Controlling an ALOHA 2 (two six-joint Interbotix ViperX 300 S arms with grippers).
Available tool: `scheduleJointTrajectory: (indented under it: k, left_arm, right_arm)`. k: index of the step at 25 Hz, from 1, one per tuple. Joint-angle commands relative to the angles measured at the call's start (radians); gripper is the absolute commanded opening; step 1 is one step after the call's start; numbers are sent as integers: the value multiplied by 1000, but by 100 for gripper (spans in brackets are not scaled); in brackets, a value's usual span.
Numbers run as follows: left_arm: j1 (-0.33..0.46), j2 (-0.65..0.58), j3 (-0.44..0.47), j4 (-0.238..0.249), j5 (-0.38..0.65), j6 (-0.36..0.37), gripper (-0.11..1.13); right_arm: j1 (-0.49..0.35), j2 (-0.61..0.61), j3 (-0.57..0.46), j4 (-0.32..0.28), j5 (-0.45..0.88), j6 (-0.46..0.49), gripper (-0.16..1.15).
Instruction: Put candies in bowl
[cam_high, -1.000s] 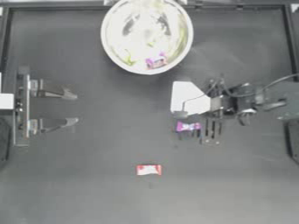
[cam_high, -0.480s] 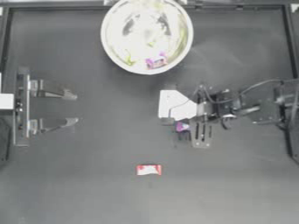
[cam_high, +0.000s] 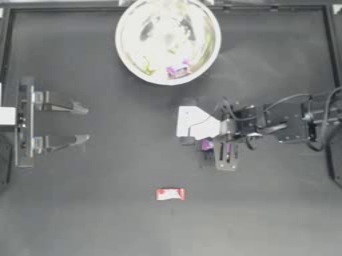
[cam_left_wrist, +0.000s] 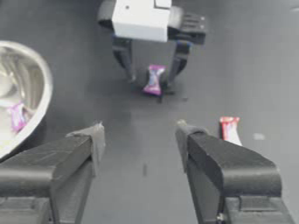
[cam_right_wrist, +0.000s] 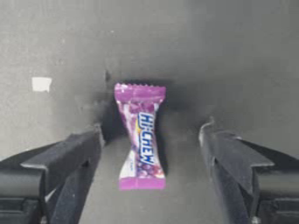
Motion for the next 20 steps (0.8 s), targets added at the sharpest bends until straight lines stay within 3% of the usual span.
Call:
scheduleJointTrajectory:
  k: [1,7,13,20]
  left_arm:
    - [2,-2,-9,-2,-6,0,88]
    - [2,-2,-9,-2,-6,0,88]
    - [2,-2,-5,-17,-6,0,88]
    - [2,-2,3,-18,-12,0,88]
  right_arm:
    - [2,-2,-11,15,-8,3,88]
    - [0,-2,-9,21,-11,2,51]
    - [0,-55,-11,14,-11,2,50]
    - [-66,-264,5,-23,-118,-3,50]
